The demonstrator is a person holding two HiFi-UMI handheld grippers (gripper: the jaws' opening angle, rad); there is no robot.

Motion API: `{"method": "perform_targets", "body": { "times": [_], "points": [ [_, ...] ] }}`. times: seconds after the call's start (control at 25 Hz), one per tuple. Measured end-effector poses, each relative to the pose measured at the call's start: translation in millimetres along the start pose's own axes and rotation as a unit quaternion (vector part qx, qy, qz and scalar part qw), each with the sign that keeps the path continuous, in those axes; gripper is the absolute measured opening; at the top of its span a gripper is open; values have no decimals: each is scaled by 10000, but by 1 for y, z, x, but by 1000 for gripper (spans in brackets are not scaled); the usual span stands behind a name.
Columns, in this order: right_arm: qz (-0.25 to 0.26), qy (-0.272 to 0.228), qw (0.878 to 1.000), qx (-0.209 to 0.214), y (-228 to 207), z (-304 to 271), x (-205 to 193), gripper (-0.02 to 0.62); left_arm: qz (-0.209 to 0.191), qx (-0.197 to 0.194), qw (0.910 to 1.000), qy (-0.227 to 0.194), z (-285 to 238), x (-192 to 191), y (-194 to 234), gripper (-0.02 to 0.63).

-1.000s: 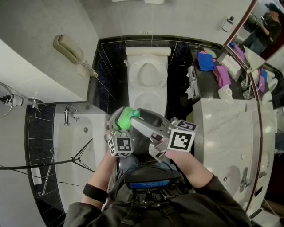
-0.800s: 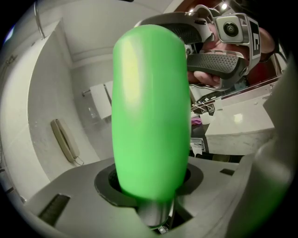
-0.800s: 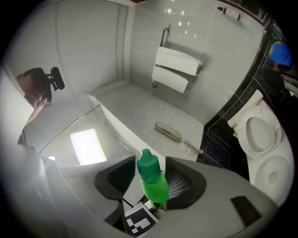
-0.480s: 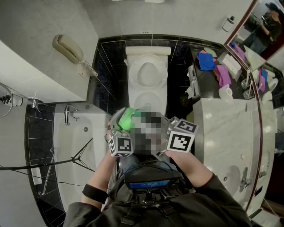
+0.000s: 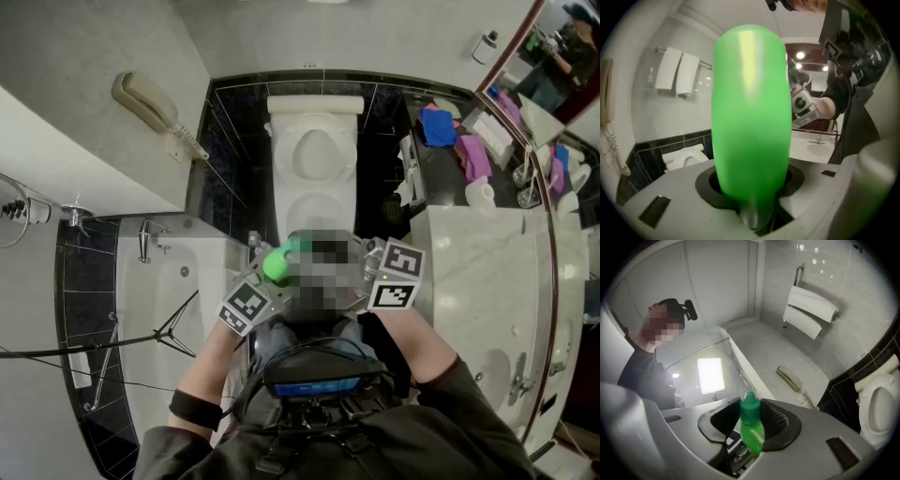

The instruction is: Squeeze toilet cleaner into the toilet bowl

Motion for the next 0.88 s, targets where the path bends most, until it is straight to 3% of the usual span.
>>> {"method": "perform_targets", "body": {
  "times": [0.16,0.36,0.88],
  "points": [
    [433,168,9978,463,-3,5,-1,150,199,-495,9986,20,0,-3,-9,192],
    [422,146,9968,670,-3,7,-2,150,122,-448,9989,74,0,-3,-9,192],
    [348,-300,9971,604,-4,15,7,149,72,-354,9993,23,0,-3,-11,192]
  ]
}}
Point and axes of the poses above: the fingertips, and each gripper's own axes: z backward along the fingers, y to its left, x out of its top, the point moved 9 cm from there along z, backward along the fingers, and after that the axes turned 6 degrees about -y, right-handed, at the moved point
